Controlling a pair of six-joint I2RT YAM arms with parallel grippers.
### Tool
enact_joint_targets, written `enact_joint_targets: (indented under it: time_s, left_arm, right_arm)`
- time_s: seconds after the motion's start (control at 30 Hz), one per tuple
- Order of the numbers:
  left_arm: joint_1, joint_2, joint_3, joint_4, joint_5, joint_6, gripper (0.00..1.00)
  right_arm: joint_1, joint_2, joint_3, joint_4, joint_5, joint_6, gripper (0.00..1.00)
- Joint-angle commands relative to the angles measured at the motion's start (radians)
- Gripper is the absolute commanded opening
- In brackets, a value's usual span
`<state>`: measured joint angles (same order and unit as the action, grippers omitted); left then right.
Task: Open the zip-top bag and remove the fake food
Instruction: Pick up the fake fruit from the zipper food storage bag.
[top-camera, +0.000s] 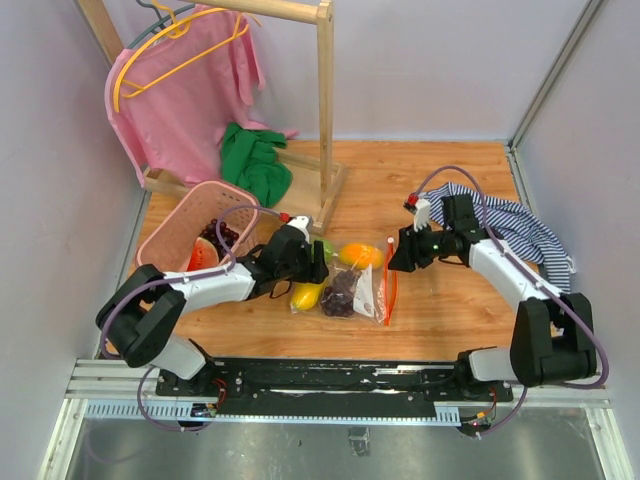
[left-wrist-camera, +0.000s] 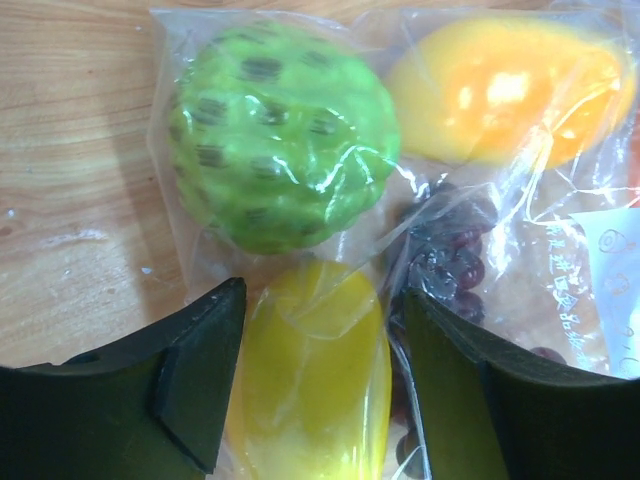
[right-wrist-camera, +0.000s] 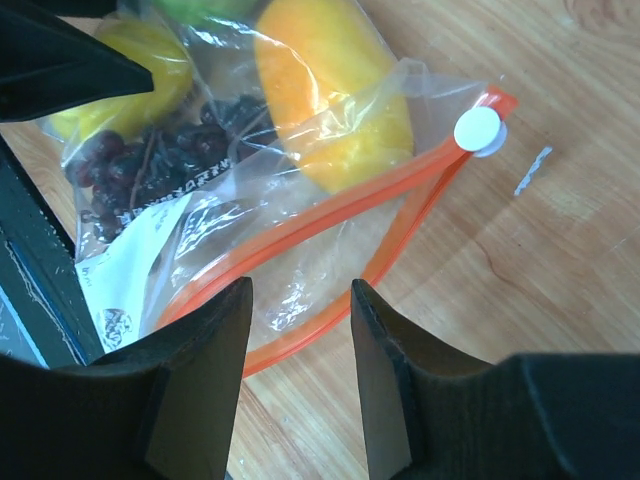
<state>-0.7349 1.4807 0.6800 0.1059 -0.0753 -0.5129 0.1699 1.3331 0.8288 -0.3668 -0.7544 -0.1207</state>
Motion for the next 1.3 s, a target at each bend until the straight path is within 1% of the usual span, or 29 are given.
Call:
enact_joint_targets:
  time_s: [0.0, 0.23, 0.3, 0.37, 0.43, 0.47, 0.57, 0.7, 0.8, 0.97, 1.03, 1.27]
  left_arm:
    - [0.006, -0.020, 0.042, -0.020, 0.061, 0.051, 0.70]
    - [0.006, -0.148, 0.025, -0.089, 0.046, 0.045, 0.72]
    - [0.008, -0.179, 0.025, -0.065, 0.066, 0.049, 0.68]
    - [0.009, -0.177, 0.052, -0.027, 0.099, 0.048, 0.60]
    - [0.009, -0.139, 0.105, -0.004, 0.127, 0.042, 0.53]
    - [0.009, -0.108, 0.138, 0.002, 0.142, 0.042, 0.51]
    - [0.009, 0.011, 0.240, 0.001, 0.150, 0.056, 0.51]
    - [0.009, 0.163, 0.352, -0.019, 0.117, 0.074, 0.52]
    - [0.009, 0.260, 0.413, -0.054, 0.091, 0.087, 0.52]
    - [0.009, 0.360, 0.463, -0.095, 0.050, 0.106, 0.53]
    - [0.011, 0.380, 0.464, -0.095, 0.047, 0.114, 0.54]
    - [0.014, 0.437, 0.474, -0.091, 0.064, 0.137, 0.54]
  right_arm:
    - [-0.005, 0.059, 0.032, -0.023, 0.020, -0.004, 0.45]
    - [-0.004, 0.142, 0.078, -0.031, -0.048, 0.025, 0.38]
    - [-0.004, 0.161, 0.083, -0.015, -0.076, 0.033, 0.35]
    - [-0.005, 0.182, 0.088, 0.010, -0.093, 0.055, 0.33]
    - [-0.005, 0.207, 0.092, 0.026, -0.111, 0.076, 0.32]
    - [-0.005, 0.219, 0.091, 0.033, -0.120, 0.087, 0.31]
    - [-0.005, 0.239, 0.081, 0.053, -0.129, 0.109, 0.32]
    - [-0.004, 0.268, 0.067, 0.101, -0.142, 0.150, 0.39]
    - [-0.006, 0.329, 0.090, 0.104, -0.179, 0.180, 0.43]
    - [-0.010, 0.422, 0.121, 0.108, -0.212, 0.214, 0.50]
    - [-0.015, 0.445, 0.126, 0.115, -0.226, 0.226, 0.51]
    - [-0.017, 0.516, 0.154, 0.221, -0.242, 0.316, 0.55]
